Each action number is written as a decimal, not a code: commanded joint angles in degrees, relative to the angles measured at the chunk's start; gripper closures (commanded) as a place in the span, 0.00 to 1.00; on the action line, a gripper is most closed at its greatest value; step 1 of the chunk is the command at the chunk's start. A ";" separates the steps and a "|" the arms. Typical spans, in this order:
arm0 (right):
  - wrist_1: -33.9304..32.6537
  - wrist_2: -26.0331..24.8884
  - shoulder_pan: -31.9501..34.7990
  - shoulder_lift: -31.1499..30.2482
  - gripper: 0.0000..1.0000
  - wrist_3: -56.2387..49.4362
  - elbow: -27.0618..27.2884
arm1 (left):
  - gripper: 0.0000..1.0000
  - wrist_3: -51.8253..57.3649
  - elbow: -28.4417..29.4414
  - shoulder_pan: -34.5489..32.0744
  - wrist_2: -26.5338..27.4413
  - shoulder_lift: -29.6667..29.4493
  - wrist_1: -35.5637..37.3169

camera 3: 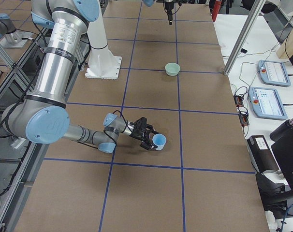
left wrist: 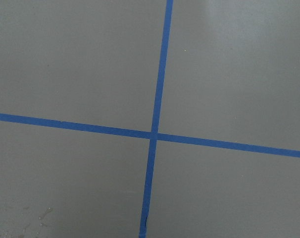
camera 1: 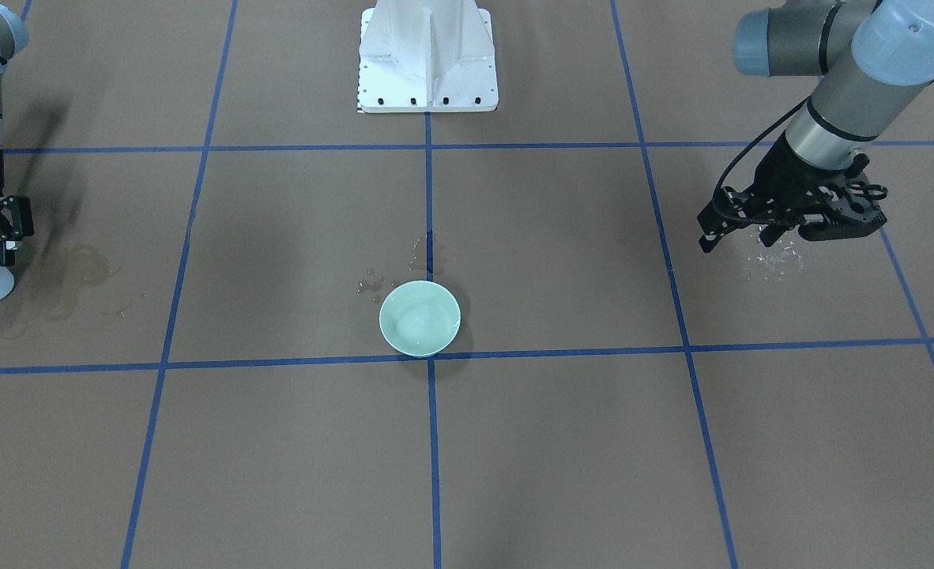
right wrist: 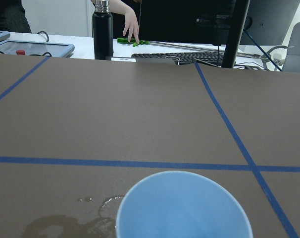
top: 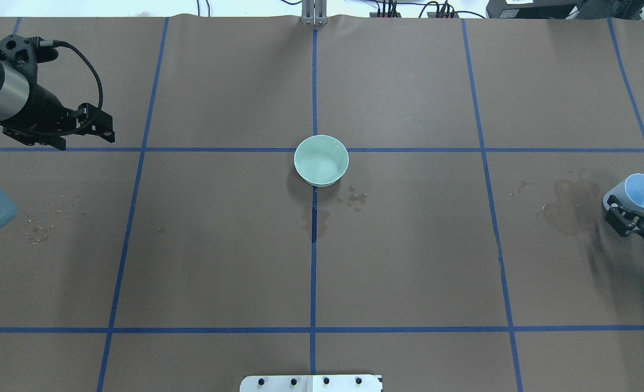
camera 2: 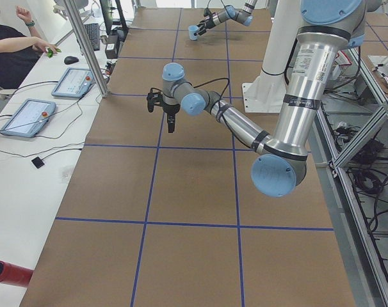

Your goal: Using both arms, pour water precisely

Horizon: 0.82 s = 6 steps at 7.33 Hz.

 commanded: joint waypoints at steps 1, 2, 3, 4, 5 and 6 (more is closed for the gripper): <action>1.18 0.04 -0.41 -1.79 0.01 -0.05 0.51 | 0.00 0.05 -0.12 0.00 -0.09 0.00 0.01; 1.45 0.04 -0.50 -2.06 0.01 -0.05 0.51 | 0.00 -0.12 -0.39 -0.09 -0.09 0.00 0.01; 1.46 0.13 -0.50 -2.24 0.01 -0.05 2.33 | 0.00 -0.12 -0.56 -0.09 -0.09 0.00 0.01; 1.46 0.39 -0.50 -3.37 0.01 -0.14 2.61 | 0.00 -0.12 -0.48 0.00 -0.09 0.00 0.01; 1.46 1.26 -0.50 -3.64 0.01 -0.23 3.75 | 0.00 -0.12 -0.30 0.00 -0.09 0.00 0.01; 1.46 1.53 -0.41 -4.78 0.01 -1.44 5.33 | 0.00 -0.12 -0.30 0.00 -0.09 0.00 0.01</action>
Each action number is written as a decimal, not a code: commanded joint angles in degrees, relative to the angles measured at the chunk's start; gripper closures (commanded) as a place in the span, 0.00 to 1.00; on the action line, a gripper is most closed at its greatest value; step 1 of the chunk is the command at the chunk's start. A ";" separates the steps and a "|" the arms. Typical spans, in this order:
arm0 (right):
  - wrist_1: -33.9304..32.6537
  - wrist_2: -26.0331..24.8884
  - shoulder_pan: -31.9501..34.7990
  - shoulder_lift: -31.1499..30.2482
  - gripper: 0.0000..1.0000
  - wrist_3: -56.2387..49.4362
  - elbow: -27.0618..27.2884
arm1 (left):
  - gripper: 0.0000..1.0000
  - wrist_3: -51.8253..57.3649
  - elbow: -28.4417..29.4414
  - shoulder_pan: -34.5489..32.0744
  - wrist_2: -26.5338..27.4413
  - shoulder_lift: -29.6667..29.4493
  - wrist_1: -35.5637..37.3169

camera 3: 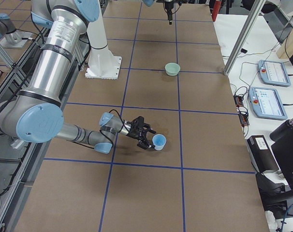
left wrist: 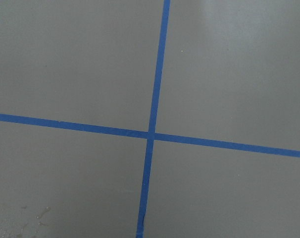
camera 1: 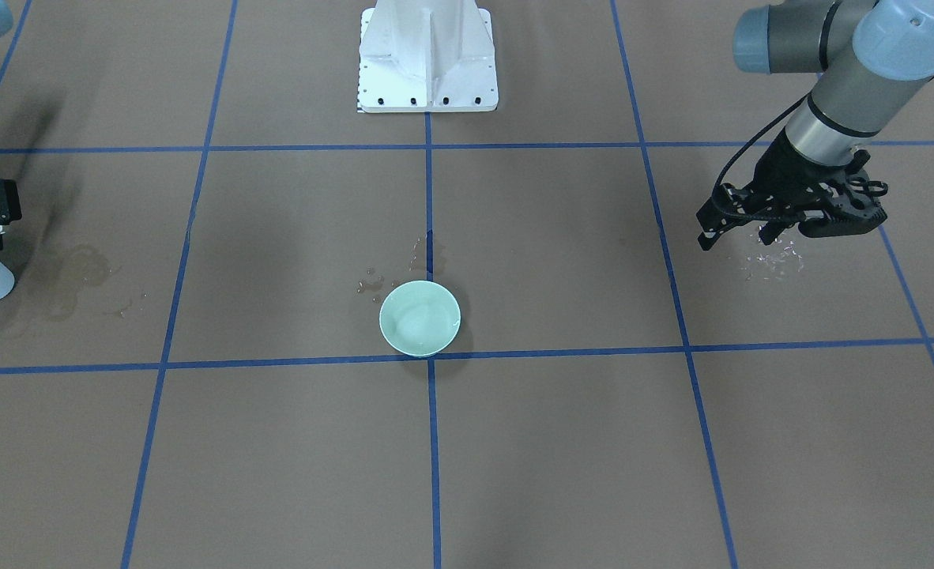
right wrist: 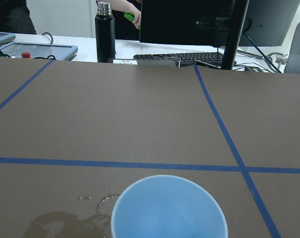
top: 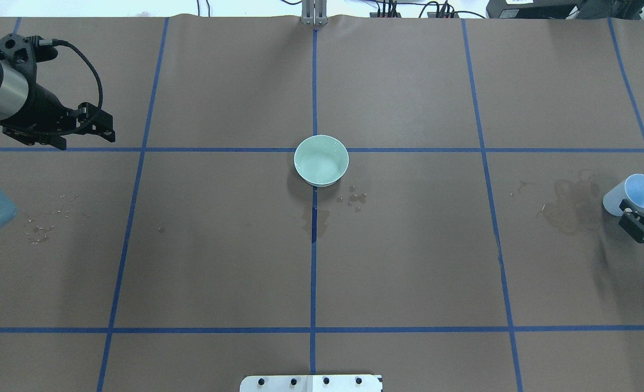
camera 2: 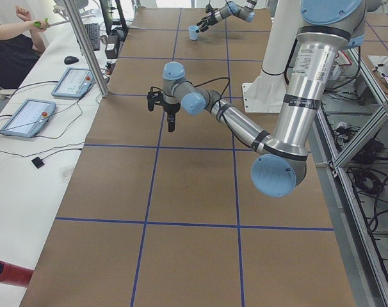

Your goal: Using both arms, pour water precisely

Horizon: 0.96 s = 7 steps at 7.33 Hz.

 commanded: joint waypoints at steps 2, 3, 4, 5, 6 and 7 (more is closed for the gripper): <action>-0.43 3.18 0.33 -2.80 0.01 -3.70 6.99 | 0.00 0.00 0.24 0.19 0.00 -0.09 0.00; -0.60 3.89 0.59 -2.89 0.01 -6.24 8.23 | 0.00 0.00 0.24 0.19 -0.09 -0.44 0.00; -0.69 7.11 3.21 -2.89 0.01 -7.22 8.42 | 0.00 0.00 0.33 0.28 -0.18 -0.87 0.00; -2.87 13.50 9.06 -2.46 0.01 -10.62 9.81 | 0.00 -0.79 0.33 0.37 -0.26 -1.58 -0.09; -6.81 16.26 11.82 -2.28 0.01 -12.49 12.52 | 0.00 -3.14 0.42 0.63 -0.26 -3.32 0.09; -11.11 21.33 15.24 -1.93 0.01 -13.46 15.95 | 0.00 -6.56 0.59 2.81 -0.18 -4.65 0.00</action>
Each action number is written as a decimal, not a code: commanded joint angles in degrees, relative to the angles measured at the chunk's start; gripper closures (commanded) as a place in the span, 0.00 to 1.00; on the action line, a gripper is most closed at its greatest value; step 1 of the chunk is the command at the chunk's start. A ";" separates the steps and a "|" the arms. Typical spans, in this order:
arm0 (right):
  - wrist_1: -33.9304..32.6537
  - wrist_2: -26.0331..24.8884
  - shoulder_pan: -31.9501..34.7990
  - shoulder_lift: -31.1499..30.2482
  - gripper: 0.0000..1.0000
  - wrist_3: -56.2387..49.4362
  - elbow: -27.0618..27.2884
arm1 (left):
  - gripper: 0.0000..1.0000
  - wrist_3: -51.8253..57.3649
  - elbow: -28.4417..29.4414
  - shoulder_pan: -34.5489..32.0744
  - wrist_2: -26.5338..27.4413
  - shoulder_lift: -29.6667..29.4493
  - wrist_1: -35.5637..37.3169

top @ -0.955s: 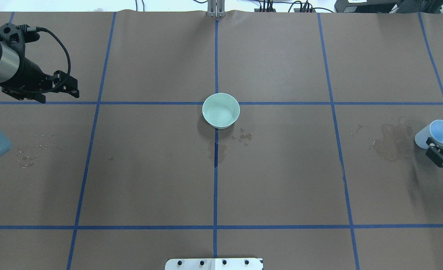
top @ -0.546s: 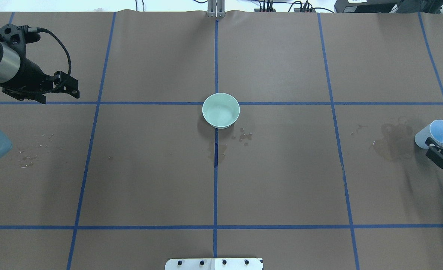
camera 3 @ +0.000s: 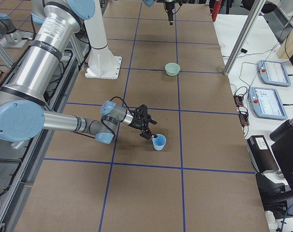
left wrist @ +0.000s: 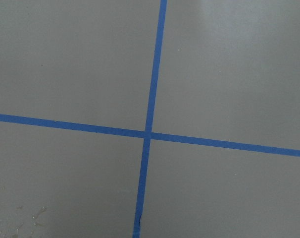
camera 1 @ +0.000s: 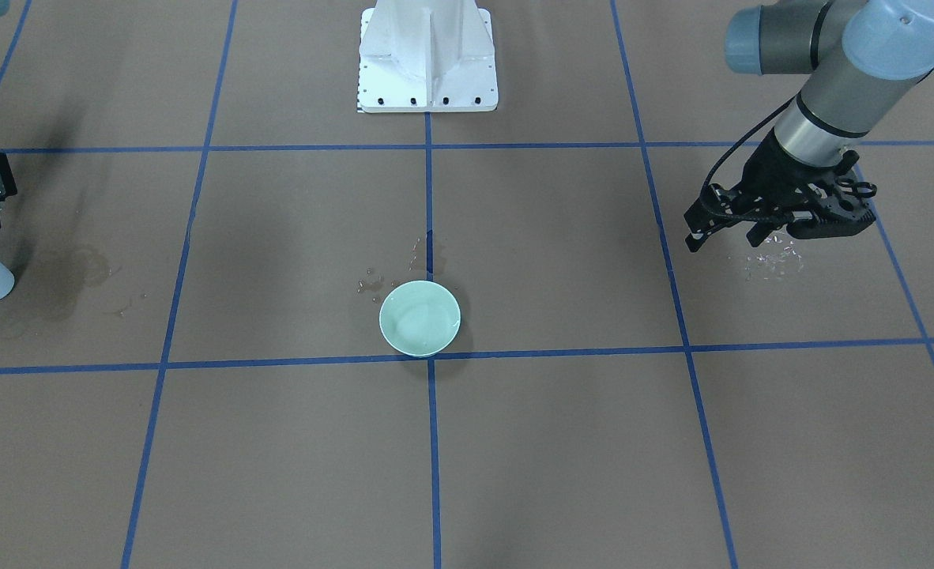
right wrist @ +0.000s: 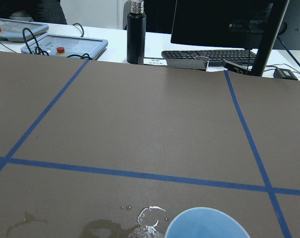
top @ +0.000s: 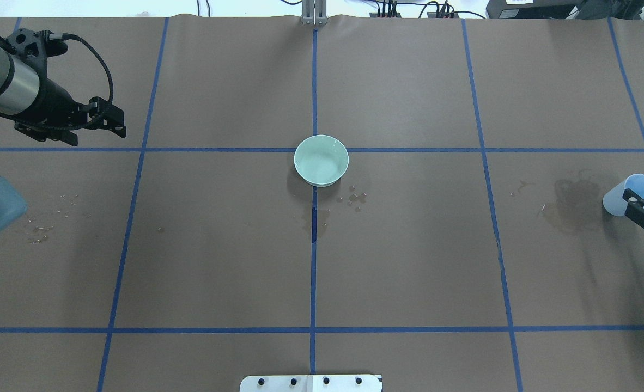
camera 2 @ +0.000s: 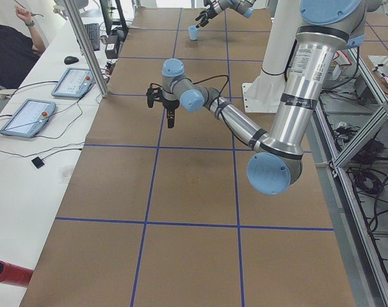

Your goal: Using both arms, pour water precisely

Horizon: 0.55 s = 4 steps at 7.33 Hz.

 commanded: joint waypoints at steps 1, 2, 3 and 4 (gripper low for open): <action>-8.75 12.24 9.51 0.73 0.01 -4.68 6.97 | 0.00 -7.44 1.81 3.19 0.23 -5.11 -0.01; -10.53 16.74 13.65 1.87 0.01 -6.45 7.53 | 0.00 -11.22 3.83 4.60 0.40 -8.71 -0.10; -12.55 23.92 19.96 3.18 0.01 -8.81 7.88 | 0.00 -14.04 6.29 6.35 0.58 -12.14 -0.10; -15.44 34.95 27.85 5.20 0.01 -12.06 8.41 | 0.00 -15.72 9.79 6.71 0.58 -16.52 -0.19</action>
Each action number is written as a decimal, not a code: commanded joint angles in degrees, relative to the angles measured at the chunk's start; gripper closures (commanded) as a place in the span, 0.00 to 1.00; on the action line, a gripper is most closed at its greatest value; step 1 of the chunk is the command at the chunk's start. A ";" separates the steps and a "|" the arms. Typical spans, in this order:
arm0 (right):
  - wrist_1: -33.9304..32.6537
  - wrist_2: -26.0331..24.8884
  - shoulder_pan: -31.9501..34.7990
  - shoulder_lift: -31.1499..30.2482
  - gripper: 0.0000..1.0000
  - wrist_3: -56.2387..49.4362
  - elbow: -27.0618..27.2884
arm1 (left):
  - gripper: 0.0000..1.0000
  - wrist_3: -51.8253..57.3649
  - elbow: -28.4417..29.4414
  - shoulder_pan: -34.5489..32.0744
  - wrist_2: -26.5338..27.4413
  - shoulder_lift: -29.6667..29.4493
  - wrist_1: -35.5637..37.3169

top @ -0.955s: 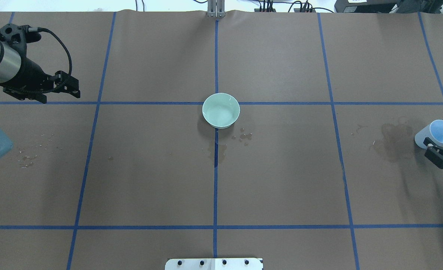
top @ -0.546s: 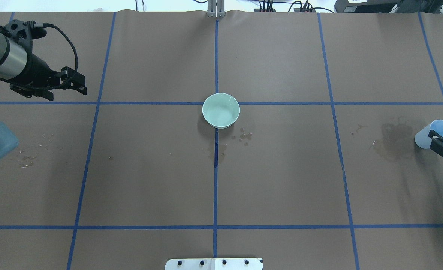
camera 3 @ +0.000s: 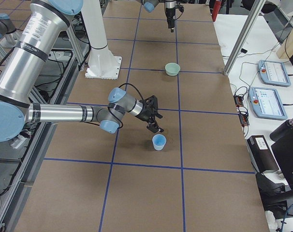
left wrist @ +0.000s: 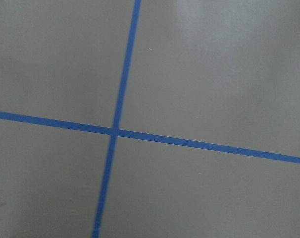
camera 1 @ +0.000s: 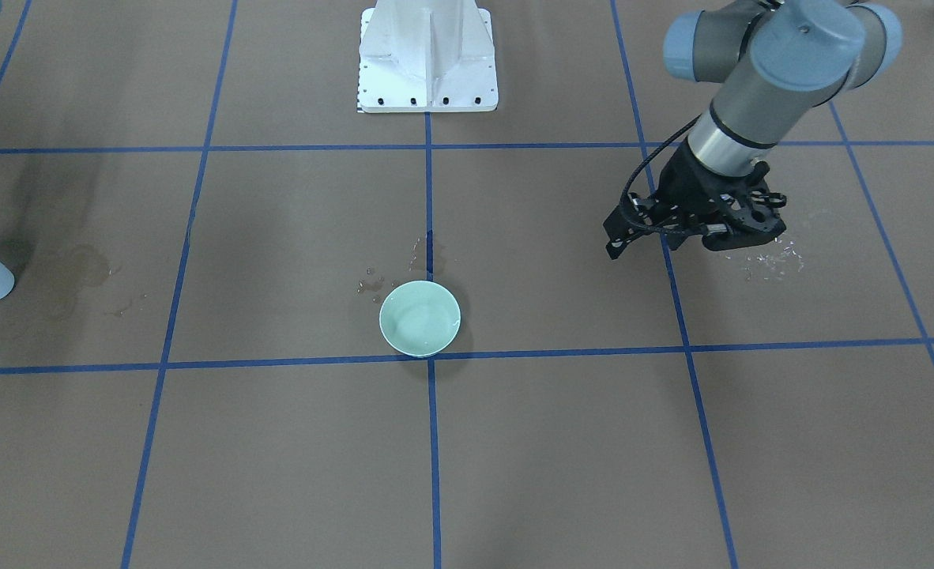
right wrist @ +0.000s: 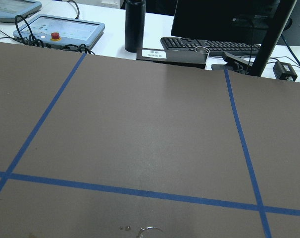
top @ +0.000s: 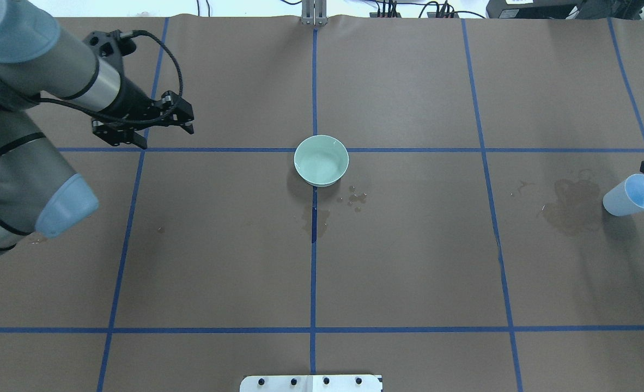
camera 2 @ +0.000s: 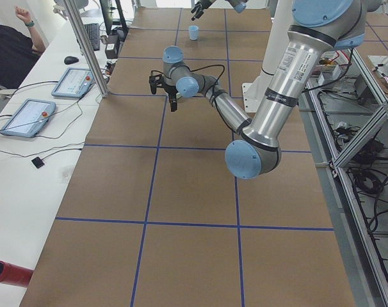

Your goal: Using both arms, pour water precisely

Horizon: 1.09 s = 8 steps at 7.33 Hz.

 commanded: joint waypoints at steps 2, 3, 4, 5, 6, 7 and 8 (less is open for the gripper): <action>-14.84 30.49 21.60 8.38 0.01 -12.09 0.62 | 0.00 -5.96 10.69 2.82 0.61 -13.05 -0.61; -23.70 38.33 26.27 12.25 0.01 -19.09 0.27 | 0.00 -6.58 14.11 4.14 2.80 -16.83 -1.65; -33.45 43.19 29.89 15.33 0.01 -25.78 0.27 | 0.00 -7.11 17.37 5.63 4.91 -18.35 -4.71; -43.99 46.72 32.01 18.15 0.01 -32.11 0.27 | 0.00 -7.11 21.23 7.21 6.58 -18.62 -10.13; -55.41 47.80 32.99 21.22 0.01 -39.57 0.27 | 0.00 -7.11 24.23 8.44 6.68 -19.32 -12.45; -65.70 47.29 33.43 23.08 0.01 -47.39 0.44 | 0.00 -7.03 26.34 9.85 6.77 -20.20 -12.39; -73.20 46.67 33.96 24.92 0.01 -49.38 0.36 | 0.00 -7.02 26.97 11.69 8.43 -20.38 -12.39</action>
